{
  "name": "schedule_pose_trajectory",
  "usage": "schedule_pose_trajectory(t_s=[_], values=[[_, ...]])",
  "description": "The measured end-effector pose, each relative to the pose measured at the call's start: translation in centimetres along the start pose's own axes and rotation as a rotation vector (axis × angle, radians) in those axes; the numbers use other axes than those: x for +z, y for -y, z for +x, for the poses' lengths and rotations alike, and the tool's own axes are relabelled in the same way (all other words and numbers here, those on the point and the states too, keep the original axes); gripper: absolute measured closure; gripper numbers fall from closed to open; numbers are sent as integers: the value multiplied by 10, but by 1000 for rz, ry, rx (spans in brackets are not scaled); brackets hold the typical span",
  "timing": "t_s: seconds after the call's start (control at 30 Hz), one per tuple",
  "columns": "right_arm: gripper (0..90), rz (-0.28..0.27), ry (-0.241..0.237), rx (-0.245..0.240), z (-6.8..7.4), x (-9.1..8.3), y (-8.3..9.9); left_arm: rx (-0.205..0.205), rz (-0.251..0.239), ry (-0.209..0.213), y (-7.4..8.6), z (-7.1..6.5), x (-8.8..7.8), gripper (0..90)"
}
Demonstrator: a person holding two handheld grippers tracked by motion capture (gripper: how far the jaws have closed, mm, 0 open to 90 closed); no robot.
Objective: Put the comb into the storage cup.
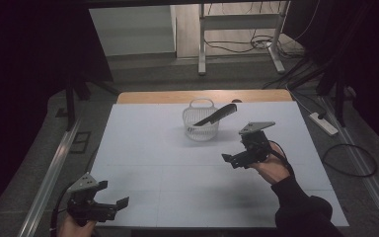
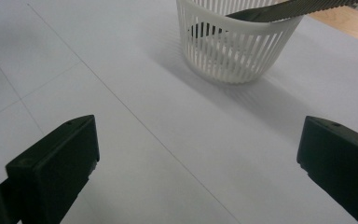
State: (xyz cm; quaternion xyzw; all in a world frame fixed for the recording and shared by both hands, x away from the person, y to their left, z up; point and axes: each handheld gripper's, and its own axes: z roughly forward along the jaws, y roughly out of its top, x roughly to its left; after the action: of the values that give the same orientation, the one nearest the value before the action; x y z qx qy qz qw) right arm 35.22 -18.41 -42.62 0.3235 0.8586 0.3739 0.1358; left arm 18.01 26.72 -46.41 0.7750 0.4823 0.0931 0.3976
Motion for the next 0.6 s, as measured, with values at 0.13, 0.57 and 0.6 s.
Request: schedule_pose_trajectory(t_s=[0.13, 0.57, 0.6], values=[[0, -7, -10, 13, 0, -4, 3, 0, 0, 0, 0, 0, 0, 0], [0, -8, -12, 16, 4, -15, 17, -1, -1, 1, 0, 0, 0, 0], [0, -6, -11, 15, 4, -15, 19, -1, -1, 1, 0, 0, 0, 0]])
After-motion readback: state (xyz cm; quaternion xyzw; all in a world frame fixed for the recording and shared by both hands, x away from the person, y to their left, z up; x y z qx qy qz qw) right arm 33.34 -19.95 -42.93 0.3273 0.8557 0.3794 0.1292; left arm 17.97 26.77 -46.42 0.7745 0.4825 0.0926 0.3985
